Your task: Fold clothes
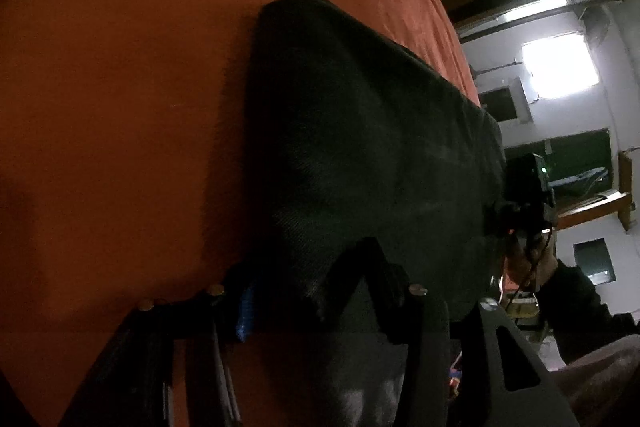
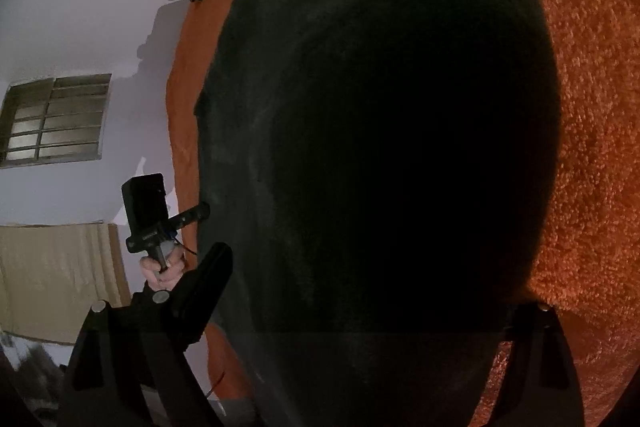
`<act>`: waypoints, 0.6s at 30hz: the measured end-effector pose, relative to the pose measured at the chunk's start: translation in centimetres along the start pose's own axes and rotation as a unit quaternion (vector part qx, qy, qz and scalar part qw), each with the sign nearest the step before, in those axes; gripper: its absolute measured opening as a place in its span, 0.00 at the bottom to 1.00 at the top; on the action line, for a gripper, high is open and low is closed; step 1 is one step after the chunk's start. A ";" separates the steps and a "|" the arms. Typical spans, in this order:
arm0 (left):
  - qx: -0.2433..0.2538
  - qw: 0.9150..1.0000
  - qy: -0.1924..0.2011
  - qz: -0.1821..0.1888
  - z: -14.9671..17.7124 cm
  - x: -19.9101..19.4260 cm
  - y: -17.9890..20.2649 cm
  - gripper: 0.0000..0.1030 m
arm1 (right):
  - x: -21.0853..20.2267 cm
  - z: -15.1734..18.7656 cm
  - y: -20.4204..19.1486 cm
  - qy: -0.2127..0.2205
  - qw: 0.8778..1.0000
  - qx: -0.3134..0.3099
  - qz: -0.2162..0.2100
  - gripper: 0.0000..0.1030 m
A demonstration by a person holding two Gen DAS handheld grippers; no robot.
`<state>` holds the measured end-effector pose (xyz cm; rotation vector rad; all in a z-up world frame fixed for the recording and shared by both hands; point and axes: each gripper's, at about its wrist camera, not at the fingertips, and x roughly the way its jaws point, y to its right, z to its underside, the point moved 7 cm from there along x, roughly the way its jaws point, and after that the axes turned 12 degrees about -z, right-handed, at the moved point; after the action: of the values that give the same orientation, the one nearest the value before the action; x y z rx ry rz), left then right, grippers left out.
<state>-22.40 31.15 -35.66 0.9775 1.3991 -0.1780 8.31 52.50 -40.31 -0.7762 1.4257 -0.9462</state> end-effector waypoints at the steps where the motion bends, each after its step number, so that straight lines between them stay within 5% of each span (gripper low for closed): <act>1: -0.002 1.000 0.009 -0.001 0.4 -0.5 -0.2 0.38 | 0.1 -0.2 -0.1 0.004 1.000 -0.006 0.009 0.61; 3: -0.014 0.999 0.034 0.004 1.2 -1.8 -0.6 0.20 | -0.5 -0.4 -0.7 0.020 1.000 -0.012 0.008 0.45; 5: -0.039 0.998 0.055 0.014 1.3 -3.0 -0.7 0.15 | 0.1 0.2 -1.7 0.030 0.999 -0.019 0.020 0.42; 18: -0.065 0.990 0.100 0.075 1.0 -9.1 1.0 0.12 | -0.1 -1.6 -7.7 0.033 0.999 -0.027 -0.026 0.36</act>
<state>-23.11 27.23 -27.31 1.0078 1.4919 0.1241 6.19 49.35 -33.44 -0.8308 1.4994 -0.9843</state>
